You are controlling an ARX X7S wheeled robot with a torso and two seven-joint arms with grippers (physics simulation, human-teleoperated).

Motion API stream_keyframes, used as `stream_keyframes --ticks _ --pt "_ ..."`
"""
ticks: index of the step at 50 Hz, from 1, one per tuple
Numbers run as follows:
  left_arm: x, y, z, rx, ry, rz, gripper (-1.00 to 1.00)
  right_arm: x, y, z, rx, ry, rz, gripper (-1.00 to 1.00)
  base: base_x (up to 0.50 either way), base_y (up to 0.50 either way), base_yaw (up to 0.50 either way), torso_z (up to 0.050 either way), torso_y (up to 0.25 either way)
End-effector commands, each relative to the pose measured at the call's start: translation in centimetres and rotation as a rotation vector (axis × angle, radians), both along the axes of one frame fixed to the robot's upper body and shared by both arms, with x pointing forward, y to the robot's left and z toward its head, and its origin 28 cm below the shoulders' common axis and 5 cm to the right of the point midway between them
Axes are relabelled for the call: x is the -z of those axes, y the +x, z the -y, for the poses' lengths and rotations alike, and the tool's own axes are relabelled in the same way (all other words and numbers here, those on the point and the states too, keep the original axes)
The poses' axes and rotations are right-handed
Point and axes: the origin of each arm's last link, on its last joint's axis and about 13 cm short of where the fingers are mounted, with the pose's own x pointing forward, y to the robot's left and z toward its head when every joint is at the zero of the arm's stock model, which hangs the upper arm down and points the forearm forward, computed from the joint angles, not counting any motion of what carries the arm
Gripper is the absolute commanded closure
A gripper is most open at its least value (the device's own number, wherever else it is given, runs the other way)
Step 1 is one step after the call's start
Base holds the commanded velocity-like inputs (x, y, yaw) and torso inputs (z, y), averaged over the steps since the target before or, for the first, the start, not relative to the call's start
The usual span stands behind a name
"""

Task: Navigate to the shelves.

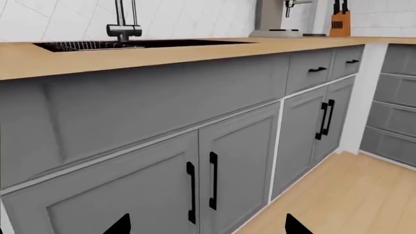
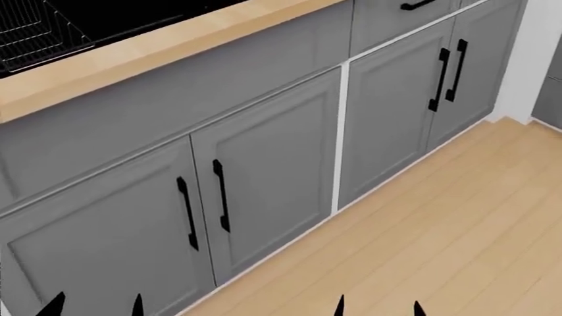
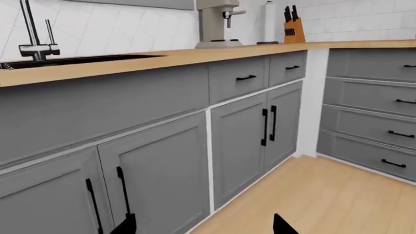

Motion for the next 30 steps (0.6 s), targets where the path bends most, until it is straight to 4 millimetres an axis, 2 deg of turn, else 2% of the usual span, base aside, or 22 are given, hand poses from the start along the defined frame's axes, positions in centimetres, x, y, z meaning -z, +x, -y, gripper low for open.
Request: stream_keyframes --ticks 1,30 --pt "-0.04 0.02 0.02 0.0 0.0 0.001 -1.0 -0.12 -0.1 0.01 -0.004 -0.004 0.015 -1.0 0.36 -0.32 0.0 0.0 0.0" --pt "-0.05 0.07 0.08 0.0 0.004 0.0 -1.0 -0.01 -0.01 0.01 0.001 -0.022 0.02 -1.0 0.34 -0.3 0.0 0.0 0.0"
